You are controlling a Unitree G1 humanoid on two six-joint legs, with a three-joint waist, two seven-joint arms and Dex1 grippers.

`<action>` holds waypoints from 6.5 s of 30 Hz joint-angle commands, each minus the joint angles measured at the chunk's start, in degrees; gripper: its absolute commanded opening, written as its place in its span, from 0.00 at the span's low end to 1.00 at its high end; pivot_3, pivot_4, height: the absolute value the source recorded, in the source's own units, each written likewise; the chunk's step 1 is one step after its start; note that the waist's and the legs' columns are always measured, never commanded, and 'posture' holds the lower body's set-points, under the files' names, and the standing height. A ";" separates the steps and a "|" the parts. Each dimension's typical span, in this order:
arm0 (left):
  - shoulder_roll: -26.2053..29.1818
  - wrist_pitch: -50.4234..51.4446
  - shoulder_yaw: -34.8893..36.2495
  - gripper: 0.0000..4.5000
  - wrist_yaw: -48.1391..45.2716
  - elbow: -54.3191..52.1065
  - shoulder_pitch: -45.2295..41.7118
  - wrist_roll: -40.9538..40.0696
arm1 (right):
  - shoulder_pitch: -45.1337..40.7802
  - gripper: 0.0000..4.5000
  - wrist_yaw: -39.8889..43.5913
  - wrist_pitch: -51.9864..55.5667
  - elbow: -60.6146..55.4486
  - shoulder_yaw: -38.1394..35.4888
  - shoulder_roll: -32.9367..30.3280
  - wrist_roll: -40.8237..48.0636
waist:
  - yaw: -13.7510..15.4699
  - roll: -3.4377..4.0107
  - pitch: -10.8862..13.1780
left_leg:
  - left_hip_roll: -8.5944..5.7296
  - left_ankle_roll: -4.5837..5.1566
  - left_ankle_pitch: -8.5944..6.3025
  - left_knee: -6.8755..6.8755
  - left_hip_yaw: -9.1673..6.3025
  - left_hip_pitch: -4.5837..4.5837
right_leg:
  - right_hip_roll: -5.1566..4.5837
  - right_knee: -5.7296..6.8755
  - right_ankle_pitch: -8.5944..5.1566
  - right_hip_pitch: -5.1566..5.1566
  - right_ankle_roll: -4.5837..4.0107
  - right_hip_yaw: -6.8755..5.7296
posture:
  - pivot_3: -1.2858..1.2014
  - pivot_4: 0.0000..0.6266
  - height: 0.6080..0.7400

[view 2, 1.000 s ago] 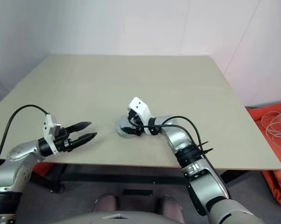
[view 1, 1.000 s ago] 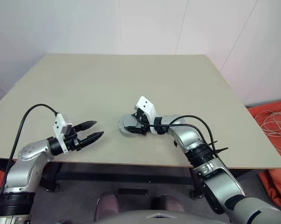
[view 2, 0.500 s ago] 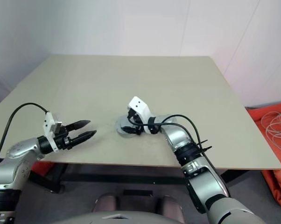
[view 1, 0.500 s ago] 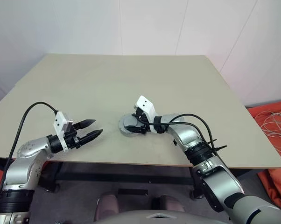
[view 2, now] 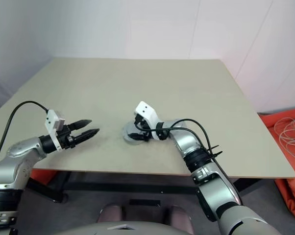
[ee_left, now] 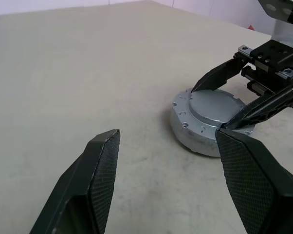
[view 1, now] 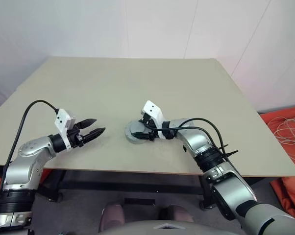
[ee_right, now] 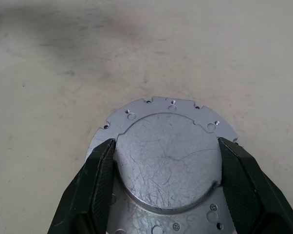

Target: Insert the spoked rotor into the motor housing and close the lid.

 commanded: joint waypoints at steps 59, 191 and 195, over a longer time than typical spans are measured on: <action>-13.69 0.99 -19.30 0.00 -0.99 21.72 -20.74 16.77 | 2.46 1.00 -0.33 15.60 -21.35 -9.98 -7.15 8.44 | 0.79 0.28 -0.19 | -0.06 0.05 -0.01 -0.40 -0.04 -0.31 | -0.09 -0.58 0.00 0.00 0.07 -0.01 | 0.52 0.00 1.00; -22.06 46.16 13.33 0.46 30.52 9.06 -6.51 -59.88 | -7.04 0.25 -51.21 69.07 -5.46 -41.35 5.25 80.78 | 1.97 0.36 -0.19 | -0.23 -0.47 0.29 -0.61 -0.07 -1.22 | 0.02 -0.55 0.18 -0.94 0.63 0.01 | 0.52 0.00 1.00; -21.76 46.13 13.09 0.46 30.22 9.05 -6.40 -59.61 | -7.08 0.25 -51.46 68.04 -5.31 -42.04 5.82 81.77 | 1.97 0.36 -0.19 | -0.23 -0.47 0.29 -0.60 -0.07 -1.23 | 0.02 -0.54 0.19 -0.94 0.64 0.01 | 0.52 0.00 1.00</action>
